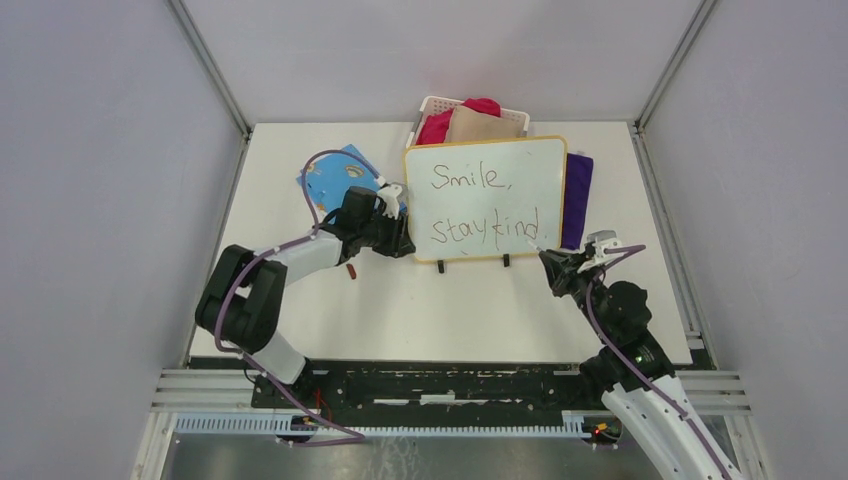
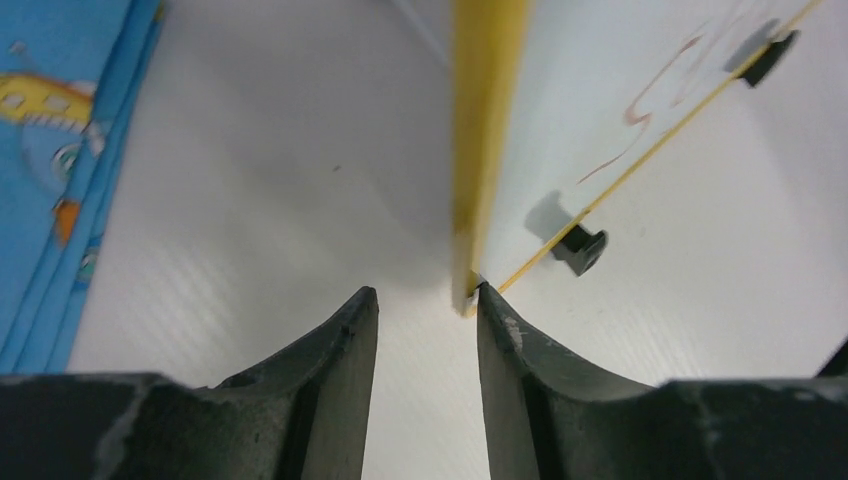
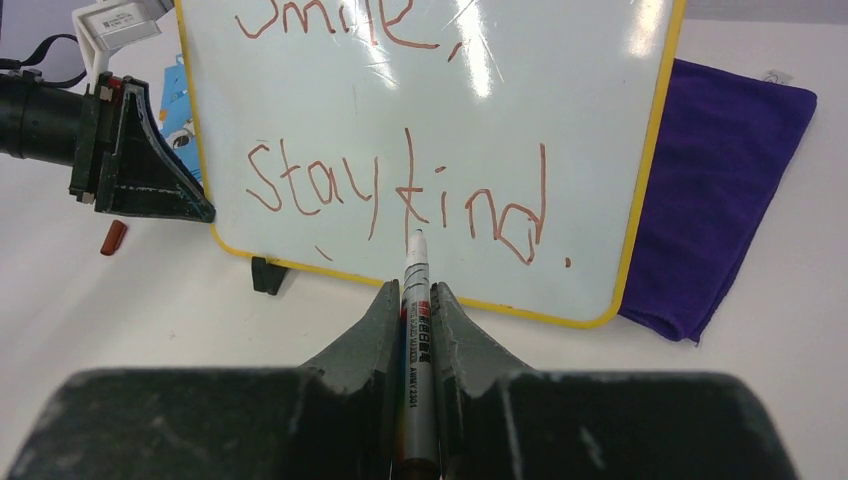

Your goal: Write a sentence on the whiteboard

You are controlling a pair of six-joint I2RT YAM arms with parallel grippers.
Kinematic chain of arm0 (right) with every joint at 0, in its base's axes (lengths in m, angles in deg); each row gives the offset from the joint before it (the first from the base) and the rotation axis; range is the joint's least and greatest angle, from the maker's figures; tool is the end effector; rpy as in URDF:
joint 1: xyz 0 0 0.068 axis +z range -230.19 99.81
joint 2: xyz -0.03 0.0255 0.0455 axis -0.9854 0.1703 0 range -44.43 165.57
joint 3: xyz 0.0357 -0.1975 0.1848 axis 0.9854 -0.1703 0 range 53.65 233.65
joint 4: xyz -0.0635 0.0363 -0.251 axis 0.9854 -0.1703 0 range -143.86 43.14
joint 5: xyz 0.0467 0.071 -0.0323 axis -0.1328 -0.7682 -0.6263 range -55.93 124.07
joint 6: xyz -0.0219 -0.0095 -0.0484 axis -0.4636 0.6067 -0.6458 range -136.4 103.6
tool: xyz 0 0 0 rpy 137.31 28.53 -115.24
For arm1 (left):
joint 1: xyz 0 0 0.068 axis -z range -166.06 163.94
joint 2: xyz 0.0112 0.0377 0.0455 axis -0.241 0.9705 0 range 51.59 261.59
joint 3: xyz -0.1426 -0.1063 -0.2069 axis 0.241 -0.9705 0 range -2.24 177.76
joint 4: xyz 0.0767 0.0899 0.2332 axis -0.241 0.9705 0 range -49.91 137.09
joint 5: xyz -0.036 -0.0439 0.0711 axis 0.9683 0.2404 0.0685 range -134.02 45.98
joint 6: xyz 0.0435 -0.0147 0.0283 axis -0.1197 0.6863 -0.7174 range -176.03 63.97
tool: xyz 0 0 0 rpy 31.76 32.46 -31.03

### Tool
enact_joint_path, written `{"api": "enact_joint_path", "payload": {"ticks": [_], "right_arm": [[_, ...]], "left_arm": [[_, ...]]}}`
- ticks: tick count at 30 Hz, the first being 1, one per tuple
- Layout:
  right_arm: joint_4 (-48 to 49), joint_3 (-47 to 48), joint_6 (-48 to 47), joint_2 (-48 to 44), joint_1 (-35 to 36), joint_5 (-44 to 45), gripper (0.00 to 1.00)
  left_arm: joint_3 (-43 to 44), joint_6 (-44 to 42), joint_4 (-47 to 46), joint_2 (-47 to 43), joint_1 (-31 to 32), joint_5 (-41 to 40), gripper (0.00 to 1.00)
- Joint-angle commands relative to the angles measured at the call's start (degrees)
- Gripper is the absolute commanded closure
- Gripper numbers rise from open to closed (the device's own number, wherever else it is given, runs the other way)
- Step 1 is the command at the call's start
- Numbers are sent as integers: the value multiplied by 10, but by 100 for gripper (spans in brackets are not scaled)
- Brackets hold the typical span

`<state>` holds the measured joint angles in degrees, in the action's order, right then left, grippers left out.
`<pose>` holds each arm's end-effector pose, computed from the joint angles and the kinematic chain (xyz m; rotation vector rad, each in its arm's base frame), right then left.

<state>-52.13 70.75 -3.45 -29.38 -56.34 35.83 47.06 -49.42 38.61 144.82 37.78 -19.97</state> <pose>0.1077 0.0463 0.2446 -0.1327 1.6421 0.4674 0.2974 -0.1473 0.1785 0.5676 2.2812 -0.7518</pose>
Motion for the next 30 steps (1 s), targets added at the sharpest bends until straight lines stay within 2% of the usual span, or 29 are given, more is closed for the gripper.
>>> {"api": "enact_joint_path", "payload": {"ticks": [1, 8, 9, 13, 16, 20, 23, 26, 30], "right_arm": [[30, 6, -10, -5, 13, 8, 100], [34, 26, -23, -1, 35, 2, 100], [34, 32, -25, 2, 39, -1, 100], [39, 61, -36, 21, 52, -16, 100], [67, 68, -31, 40, 56, -51, 100], [103, 74, -29, 71, 60, -68, 100], [99, 98, -60, 105, 89, -28, 100], [82, 125, -91, 127, 112, 24, 100], [75, 142, -105, 146, 115, 46, 100]], "left_arm": [[-27, -25, 63, -57, -13, -169, 51], [-14, 69, 157, -233, -13, -335, 41], [-15, 77, 179, -263, -14, -354, 35], [-24, 93, 234, -381, -13, -432, 30], [-50, 100, 236, -478, -13, -481, 17], [-96, 104, 190, -549, -13, -471, 7], [-122, 111, 153, -551, -13, -433, 8], [-111, 142, 167, -530, -13, -408, 10], [-106, 152, 185, -522, -13, -410, 9]]}}
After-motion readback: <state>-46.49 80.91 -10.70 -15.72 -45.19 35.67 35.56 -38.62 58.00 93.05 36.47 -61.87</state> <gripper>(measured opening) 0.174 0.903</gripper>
